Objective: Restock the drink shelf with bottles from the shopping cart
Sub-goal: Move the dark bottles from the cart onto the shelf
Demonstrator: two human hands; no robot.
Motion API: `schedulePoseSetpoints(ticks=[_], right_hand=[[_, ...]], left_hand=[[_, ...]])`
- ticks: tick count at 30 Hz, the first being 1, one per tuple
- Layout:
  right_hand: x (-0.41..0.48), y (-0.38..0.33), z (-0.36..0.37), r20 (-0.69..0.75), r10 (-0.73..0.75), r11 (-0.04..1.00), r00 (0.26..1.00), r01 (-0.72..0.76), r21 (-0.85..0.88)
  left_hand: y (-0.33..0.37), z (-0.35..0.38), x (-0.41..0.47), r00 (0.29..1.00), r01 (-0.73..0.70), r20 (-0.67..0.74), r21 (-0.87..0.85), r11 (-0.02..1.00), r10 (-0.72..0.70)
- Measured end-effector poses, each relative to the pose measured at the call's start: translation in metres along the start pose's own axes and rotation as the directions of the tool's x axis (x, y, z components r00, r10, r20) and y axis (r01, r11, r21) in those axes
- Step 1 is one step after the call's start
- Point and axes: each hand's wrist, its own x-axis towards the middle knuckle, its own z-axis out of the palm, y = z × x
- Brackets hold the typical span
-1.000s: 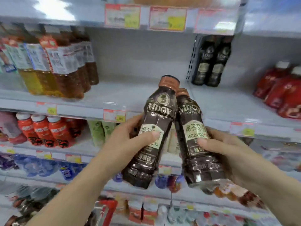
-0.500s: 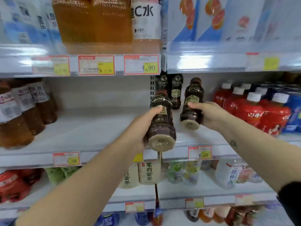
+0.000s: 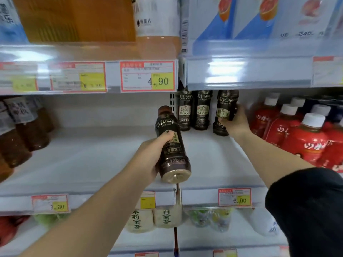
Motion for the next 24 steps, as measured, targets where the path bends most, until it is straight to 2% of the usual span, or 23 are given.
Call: schedulePoseSetpoints(ticks=[6,12,17,19,20,21,22,23,24], right_hand=[[0.034,0.013,0.005,0.129,-0.039,0.996,0.991,0.05,-0.079],[0.047,0.014,0.012,0.105,-0.037,0.969,0.994,0.061,-0.239],[0.018,-0.007,0.002,0.072,0.037,0.972,0.997,-0.019,-0.233],[-0.009,-0.026,-0.002,0.051,0.051,0.99,0.997,-0.044,-0.131],[-0.025,-0.036,-0.006,0.117,0.066,0.998,0.991,-0.062,-0.032],[-0.045,-0.045,-0.011,0.263,0.062,0.996,0.963,-0.076,0.045],[-0.066,-0.052,-0.015,0.464,0.059,0.995,0.884,-0.091,0.049],[-0.086,-0.058,-0.018,0.645,0.068,0.995,0.761,-0.096,0.01],[-0.102,-0.062,-0.02,0.758,0.058,0.997,0.65,-0.073,-0.014]], left_hand=[[-0.01,-0.006,0.016,0.997,0.078,0.001,-0.123,0.989,-0.079],[-0.013,-0.01,0.021,0.998,0.066,0.01,-0.129,0.989,-0.065],[-0.013,-0.006,0.016,1.0,0.007,0.015,-0.048,0.999,-0.006],[-0.011,-0.003,0.015,0.999,-0.041,0.021,-0.051,0.998,0.042],[-0.011,-0.001,0.014,0.997,-0.072,0.029,-0.058,0.996,0.074],[-0.011,0.003,0.014,0.993,-0.105,0.039,-0.069,0.992,0.108],[-0.011,0.008,0.015,0.988,-0.141,0.052,-0.076,0.987,0.145],[-0.01,0.013,0.015,0.98,-0.18,0.069,-0.078,0.981,0.185],[-0.01,0.019,0.016,0.971,-0.217,0.09,-0.078,0.973,0.224]])
